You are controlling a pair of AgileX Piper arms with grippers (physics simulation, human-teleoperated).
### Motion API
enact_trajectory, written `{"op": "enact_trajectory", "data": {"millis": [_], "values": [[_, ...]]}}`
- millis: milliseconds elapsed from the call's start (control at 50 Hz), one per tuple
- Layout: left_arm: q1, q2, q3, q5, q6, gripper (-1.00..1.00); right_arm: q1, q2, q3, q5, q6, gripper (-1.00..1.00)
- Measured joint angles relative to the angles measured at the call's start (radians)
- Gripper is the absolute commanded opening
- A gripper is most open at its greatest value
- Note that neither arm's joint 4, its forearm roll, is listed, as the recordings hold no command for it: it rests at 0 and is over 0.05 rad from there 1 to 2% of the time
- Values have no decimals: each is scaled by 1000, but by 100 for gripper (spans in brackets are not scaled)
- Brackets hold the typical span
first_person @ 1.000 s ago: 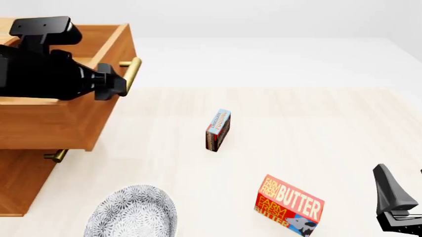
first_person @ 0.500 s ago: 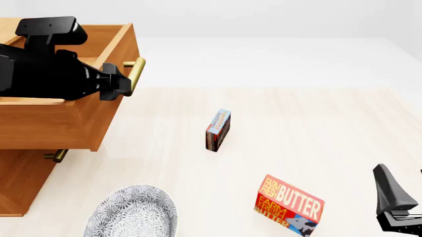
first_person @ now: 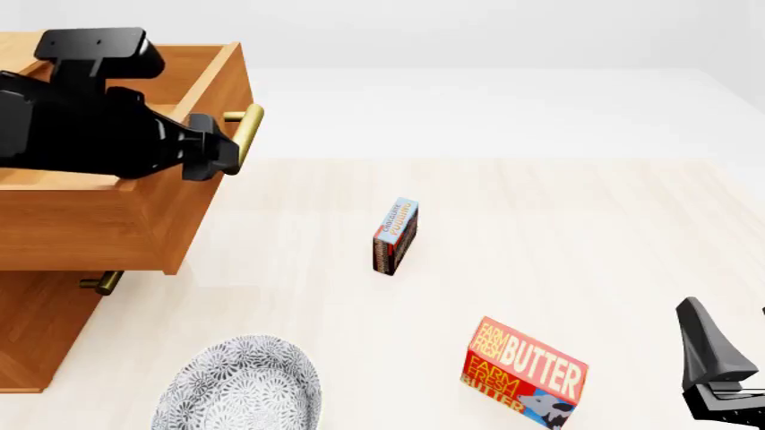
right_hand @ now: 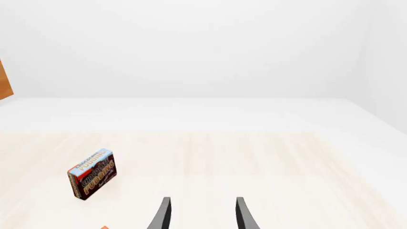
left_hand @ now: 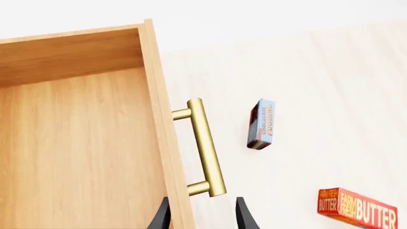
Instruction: Put the chocolate pudding in the top drawer of the cabinet and close it.
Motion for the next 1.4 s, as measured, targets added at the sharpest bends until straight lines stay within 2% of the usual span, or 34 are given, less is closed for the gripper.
{"op": "enact_trajectory", "data": {"millis": [460,960,1320,1400], "values": [[-32,47,-86,127,-16,100,0,0,0,0,0,100],[-66,23,-98,176,-7,100,0,0,0,0,0,100],[-78,-4,-146,262,54,100,0,0,0,0,0,100],[-94,-31,-168,229,84,100,0,0,0,0,0,100]]}}
